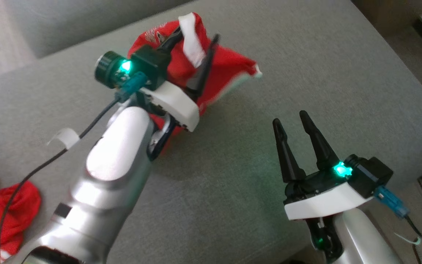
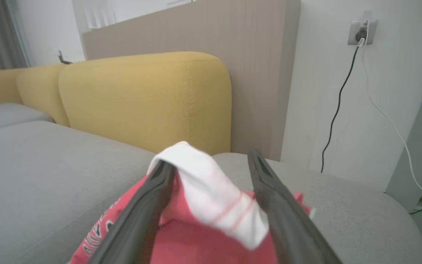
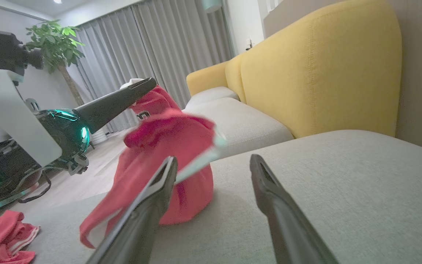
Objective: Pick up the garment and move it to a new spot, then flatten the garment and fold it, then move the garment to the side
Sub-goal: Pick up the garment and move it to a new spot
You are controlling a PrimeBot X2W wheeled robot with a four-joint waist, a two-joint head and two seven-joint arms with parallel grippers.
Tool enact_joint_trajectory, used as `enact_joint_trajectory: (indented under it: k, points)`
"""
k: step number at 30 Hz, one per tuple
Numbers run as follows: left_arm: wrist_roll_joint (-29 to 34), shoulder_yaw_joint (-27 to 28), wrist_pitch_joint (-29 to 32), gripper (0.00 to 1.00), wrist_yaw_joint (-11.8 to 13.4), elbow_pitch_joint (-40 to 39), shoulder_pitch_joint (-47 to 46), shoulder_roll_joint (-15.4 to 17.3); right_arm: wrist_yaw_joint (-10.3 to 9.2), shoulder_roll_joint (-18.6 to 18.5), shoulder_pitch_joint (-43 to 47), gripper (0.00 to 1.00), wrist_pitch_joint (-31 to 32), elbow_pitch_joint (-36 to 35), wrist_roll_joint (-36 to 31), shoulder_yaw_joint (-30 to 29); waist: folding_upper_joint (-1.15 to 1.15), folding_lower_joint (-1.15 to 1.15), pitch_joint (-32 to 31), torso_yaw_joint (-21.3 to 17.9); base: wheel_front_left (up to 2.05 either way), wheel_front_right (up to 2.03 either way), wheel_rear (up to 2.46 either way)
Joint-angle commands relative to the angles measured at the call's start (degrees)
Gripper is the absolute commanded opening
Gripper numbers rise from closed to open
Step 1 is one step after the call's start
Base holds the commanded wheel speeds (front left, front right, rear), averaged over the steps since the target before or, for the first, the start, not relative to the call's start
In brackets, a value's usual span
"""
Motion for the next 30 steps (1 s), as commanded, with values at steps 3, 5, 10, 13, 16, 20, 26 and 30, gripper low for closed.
enact_joint_trajectory:
  k: [3, 5, 10, 13, 16, 20, 26, 30]
  points:
    - [-2.2, -0.3, -2.5, 1.0, -0.3, 0.9, -3.4, 0.2, -0.04, -0.2, -1.6, 1.0, -0.6, -2.0, 0.3, 0.8, 0.0, -0.01, 2.4, -0.9, 0.0, 0.0, 0.0]
    - [-4.5, -1.4, -3.2, 1.0, -0.3, 2.1, -3.6, 0.0, -0.04, -0.2, -1.7, 1.0, -0.6, -1.9, 0.2, 0.3, 0.0, -0.01, 2.4, 0.2, 0.0, 0.0, 0.0]
    - [-8.0, -3.6, -4.6, 1.0, -0.3, 3.9, -4.3, 2.5, -0.04, -0.2, -1.6, 1.0, -0.6, -1.4, -0.4, -0.5, 0.0, -0.01, 1.5, 4.0, 0.0, 0.0, 0.0]
    - [-9.5, -3.1, -6.5, 1.0, -0.3, 4.1, -4.1, 4.2, -0.04, -0.2, -1.4, 1.0, -0.6, -1.0, -1.1, -1.0, 0.0, -0.01, 0.6, 6.2, 0.0, 0.0, 0.0]
    - [-9.9, -1.8, -9.0, 1.0, 0.6, 4.0, -2.5, 5.9, -0.04, -0.2, -0.7, 1.0, -0.6, -0.6, -1.6, -2.2, 0.0, -0.01, -0.7, 8.8, 0.0, 0.0, 0.0]
    - [-10.7, 0.7, -12.1, 1.0, 3.9, 2.7, 2.7, 7.4, -0.04, -0.2, 0.6, 1.0, -0.6, 0.0, -2.8, -4.2, 0.0, -0.01, -2.5, 12.9, 0.0, 0.0, 0.0]
    - [-10.7, 4.3, -14.1, 1.0, 9.2, -3.4, 15.1, 8.9, -0.04, -0.2, 2.7, 1.0, -0.6, 0.9, -4.3, -6.6, 0.0, -0.01, -4.2, 18.3, 0.0, 0.0, 0.0]
    - [-9.8, 7.3, -14.2, 1.0, 12.0, -10.2, 24.0, 7.5, -0.04, -0.2, 4.0, 1.0, -0.6, 1.5, -5.1, -8.5, 0.0, -0.01, -5.0, 21.2, 0.0, 0.0, 0.0]
